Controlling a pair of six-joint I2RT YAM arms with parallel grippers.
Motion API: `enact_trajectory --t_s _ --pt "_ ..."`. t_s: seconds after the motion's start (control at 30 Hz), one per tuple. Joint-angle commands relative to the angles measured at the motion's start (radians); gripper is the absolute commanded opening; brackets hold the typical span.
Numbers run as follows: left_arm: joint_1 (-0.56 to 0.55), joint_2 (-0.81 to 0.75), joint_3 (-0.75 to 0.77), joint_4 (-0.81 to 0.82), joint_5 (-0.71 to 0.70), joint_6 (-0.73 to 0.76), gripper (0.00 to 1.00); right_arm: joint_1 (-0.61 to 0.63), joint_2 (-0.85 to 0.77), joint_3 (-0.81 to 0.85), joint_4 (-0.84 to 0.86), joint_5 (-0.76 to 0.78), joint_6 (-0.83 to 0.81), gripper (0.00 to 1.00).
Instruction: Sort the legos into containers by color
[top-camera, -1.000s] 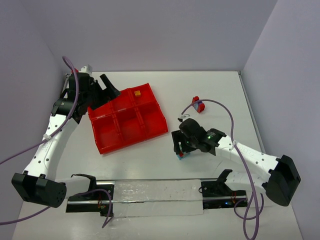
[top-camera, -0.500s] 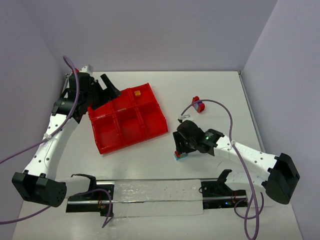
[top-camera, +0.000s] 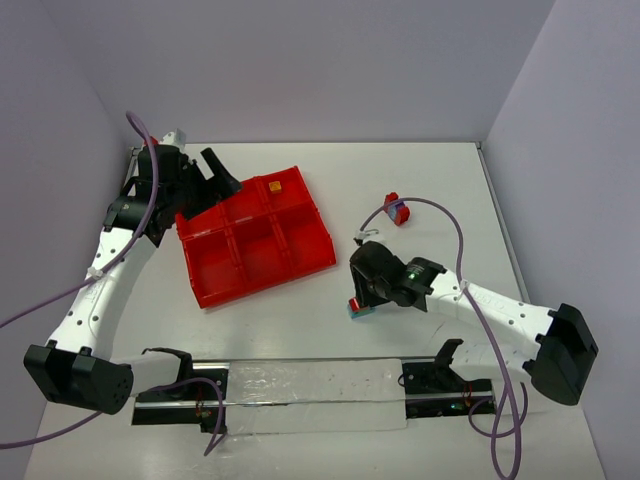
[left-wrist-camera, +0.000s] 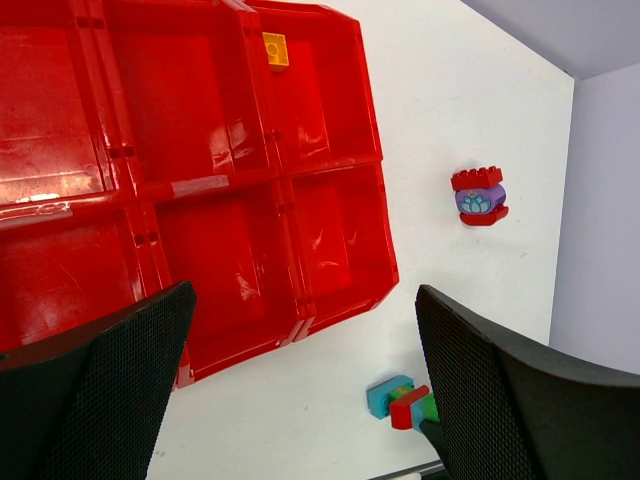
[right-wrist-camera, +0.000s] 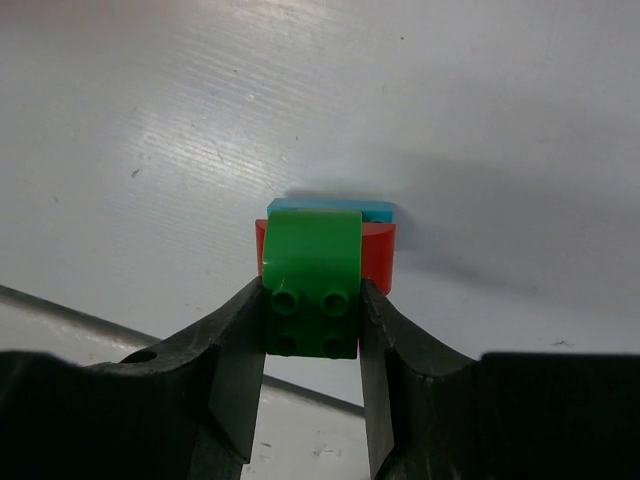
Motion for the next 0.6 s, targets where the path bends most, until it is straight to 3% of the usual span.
enact_trajectory --t_s 0.0,0.13,0.2,0.33,0.57 --pt "0.0 -0.013 0.021 0.032 0.028 0.035 0.99 0.01 -0.022 0.141 -0.033 0.043 0.009 0.0" --pt "-0.014 -0.033 -0.145 0.187 0.165 0.077 0.96 0.006 0.009 0.258 -0.073 0.028 -0.012 0.0" --pt "-0.057 -0.047 -0.194 0.245 0.168 0.09 0.96 -0.003 0.035 0.316 -0.097 0.023 -0.024 0.0" --pt "-0.149 -0.076 -0.224 0.281 0.143 0.16 0.93 -0.023 0.069 0.423 -0.109 -0.011 -0.055 0.0" --pt "-0.157 -0.171 -0.297 0.36 0.212 0.222 0.93 -0.066 0.113 0.53 -0.095 -0.085 -0.077 0.0"
